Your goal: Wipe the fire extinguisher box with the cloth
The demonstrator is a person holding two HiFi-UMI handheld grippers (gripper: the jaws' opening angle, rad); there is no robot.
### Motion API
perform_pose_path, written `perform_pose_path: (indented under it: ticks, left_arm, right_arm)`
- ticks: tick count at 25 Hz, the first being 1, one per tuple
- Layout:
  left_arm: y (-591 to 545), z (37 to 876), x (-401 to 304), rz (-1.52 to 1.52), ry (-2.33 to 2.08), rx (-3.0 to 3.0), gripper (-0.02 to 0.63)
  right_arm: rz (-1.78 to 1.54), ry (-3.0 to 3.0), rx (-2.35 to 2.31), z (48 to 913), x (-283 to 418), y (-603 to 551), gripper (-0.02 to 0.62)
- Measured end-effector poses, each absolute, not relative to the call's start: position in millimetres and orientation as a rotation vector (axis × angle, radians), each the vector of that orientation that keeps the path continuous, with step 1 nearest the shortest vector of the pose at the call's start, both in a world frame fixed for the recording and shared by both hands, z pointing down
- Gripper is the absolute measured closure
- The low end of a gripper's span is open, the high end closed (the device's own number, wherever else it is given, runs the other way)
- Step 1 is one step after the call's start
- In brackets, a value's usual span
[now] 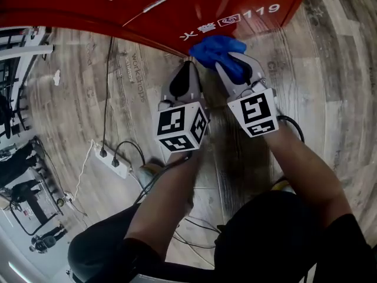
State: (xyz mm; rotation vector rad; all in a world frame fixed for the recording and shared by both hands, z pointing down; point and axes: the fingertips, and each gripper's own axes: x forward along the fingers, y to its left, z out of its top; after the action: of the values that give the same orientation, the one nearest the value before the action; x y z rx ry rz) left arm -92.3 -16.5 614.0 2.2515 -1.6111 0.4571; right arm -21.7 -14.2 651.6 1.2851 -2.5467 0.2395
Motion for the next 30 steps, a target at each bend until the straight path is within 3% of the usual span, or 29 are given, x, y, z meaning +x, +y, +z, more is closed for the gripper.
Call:
perform_pose_path:
  ticks: [7, 12, 30]
  left_arm:
    - [-8.1, 620.2, -147.6, 0.47, -1.656, 2.193, 0.606]
    - [-12.5, 620.7, -153.6, 0.455, -1.666, 2.192, 0.606]
    - [-33.7, 635.6, 24.5, 0.519, -1.371, 2.379, 0.606]
  right_arm:
    - [0.229, -2.599, 1.161, 657.4, -92.2, -6.1, 0.482]
    - [0.195, -2.593, 1.126, 657.8, -100.2, -7.0, 0.482]
    - [0.308, -2.389, 1.486, 670.9, 89.2, -28.1, 0.482]
